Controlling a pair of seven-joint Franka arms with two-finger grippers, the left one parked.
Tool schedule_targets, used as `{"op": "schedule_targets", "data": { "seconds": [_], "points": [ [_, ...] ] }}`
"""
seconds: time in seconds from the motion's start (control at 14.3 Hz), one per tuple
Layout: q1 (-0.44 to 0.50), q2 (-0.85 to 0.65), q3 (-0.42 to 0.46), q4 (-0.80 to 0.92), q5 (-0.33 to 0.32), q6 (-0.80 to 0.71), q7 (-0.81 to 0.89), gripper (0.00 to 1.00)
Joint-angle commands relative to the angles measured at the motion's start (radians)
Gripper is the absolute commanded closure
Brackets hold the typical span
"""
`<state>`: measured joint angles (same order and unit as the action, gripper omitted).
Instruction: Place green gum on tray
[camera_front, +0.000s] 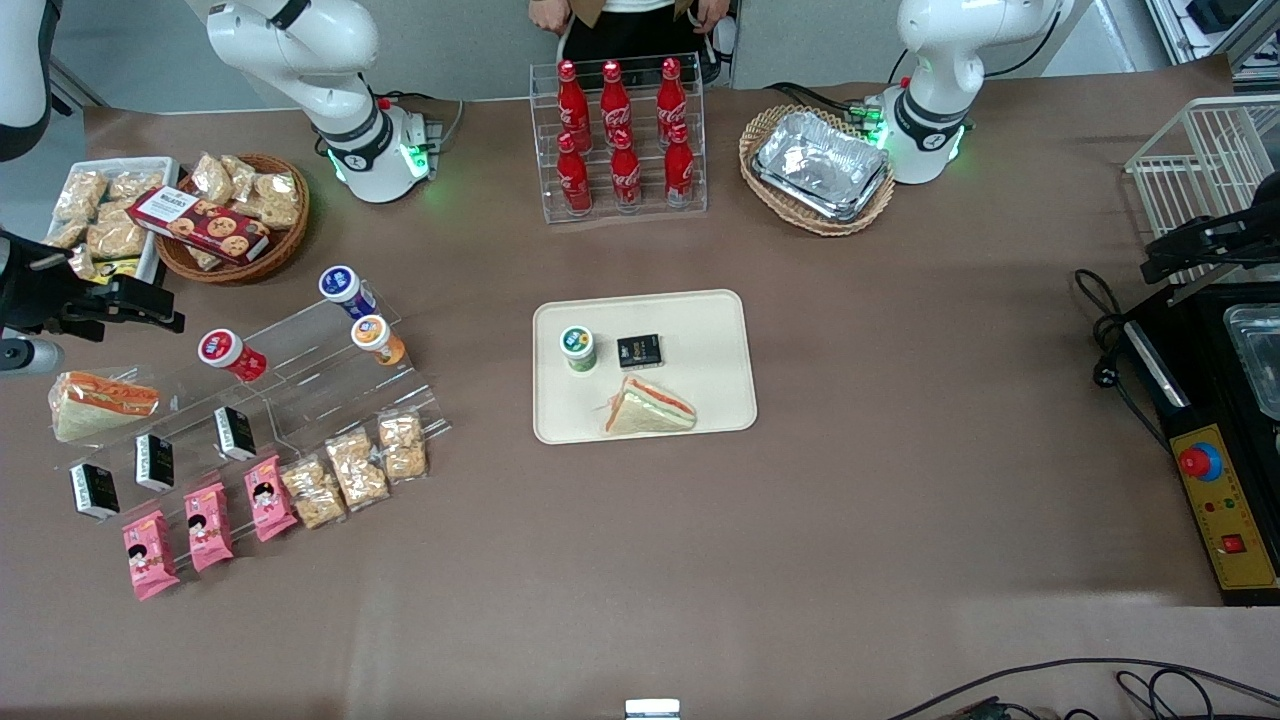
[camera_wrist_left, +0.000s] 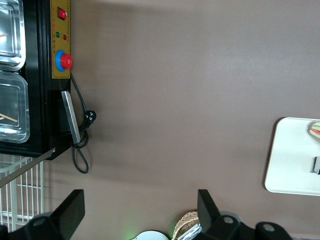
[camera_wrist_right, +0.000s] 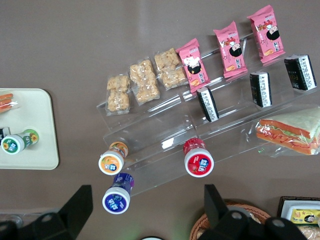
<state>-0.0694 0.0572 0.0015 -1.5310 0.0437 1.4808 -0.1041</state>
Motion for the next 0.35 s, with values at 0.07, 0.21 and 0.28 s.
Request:
{"op": "schedule_targets", "data": {
  "seconds": [0.07,0.21,0.28],
  "points": [
    [-0.003,0.024,0.009,0.045,-0.030,-0.031,0.001,0.00],
    [-0.001,0.027,0.009,0.045,-0.038,-0.030,0.001,0.00],
    [-0.001,0.027,0.009,0.045,-0.042,-0.031,0.003,0.00]
  ]
}}
